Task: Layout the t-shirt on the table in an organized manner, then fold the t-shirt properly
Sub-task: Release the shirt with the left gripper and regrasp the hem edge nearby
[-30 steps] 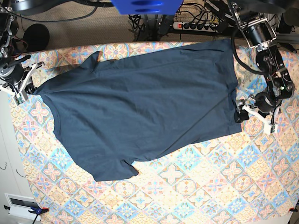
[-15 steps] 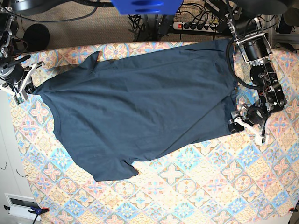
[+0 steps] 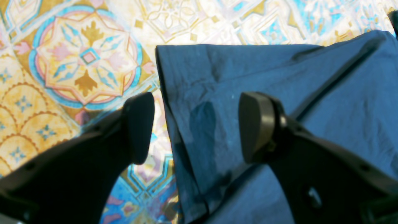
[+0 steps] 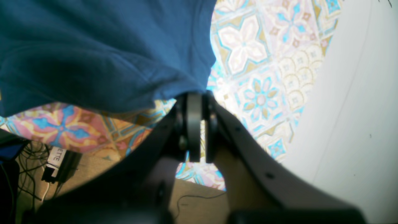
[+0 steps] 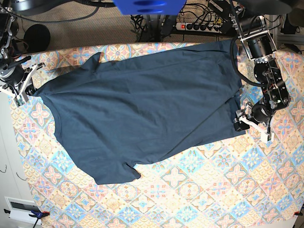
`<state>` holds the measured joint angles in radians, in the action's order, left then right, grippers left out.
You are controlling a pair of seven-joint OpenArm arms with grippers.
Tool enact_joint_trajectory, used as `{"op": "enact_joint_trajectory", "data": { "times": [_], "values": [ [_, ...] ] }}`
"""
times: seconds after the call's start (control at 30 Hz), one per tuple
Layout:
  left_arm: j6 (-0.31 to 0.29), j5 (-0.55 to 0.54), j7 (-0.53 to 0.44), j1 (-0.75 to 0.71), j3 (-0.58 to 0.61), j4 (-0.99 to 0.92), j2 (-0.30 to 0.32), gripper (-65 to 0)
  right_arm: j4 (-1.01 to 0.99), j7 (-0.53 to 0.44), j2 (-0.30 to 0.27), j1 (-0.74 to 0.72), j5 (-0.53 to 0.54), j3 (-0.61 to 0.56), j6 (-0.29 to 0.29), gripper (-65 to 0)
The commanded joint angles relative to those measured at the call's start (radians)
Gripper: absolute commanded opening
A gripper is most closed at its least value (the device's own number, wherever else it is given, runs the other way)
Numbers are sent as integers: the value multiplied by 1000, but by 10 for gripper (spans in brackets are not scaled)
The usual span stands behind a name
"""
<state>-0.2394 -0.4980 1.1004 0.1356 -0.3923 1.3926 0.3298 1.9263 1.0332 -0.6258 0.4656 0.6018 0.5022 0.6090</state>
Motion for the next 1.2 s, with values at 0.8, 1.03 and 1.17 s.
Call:
{"op": "enact_joint_trajectory", "data": {
  "times": [0.8, 1.03, 1.17],
  "values": [
    [-7, -21, -88, 55, 3, -86, -11, -262, 12, -18, -24, -5, 2, 13, -4, -650],
    [-10, -23, -88, 55, 0, -86, -45, -483, 12, -18, -24, -5, 2, 13, -4, -650],
    [-10, -23, -88, 57, -3, -85, -45, -537, 12, -18, -24, -5, 2, 13, -4, -650]
  ]
}}
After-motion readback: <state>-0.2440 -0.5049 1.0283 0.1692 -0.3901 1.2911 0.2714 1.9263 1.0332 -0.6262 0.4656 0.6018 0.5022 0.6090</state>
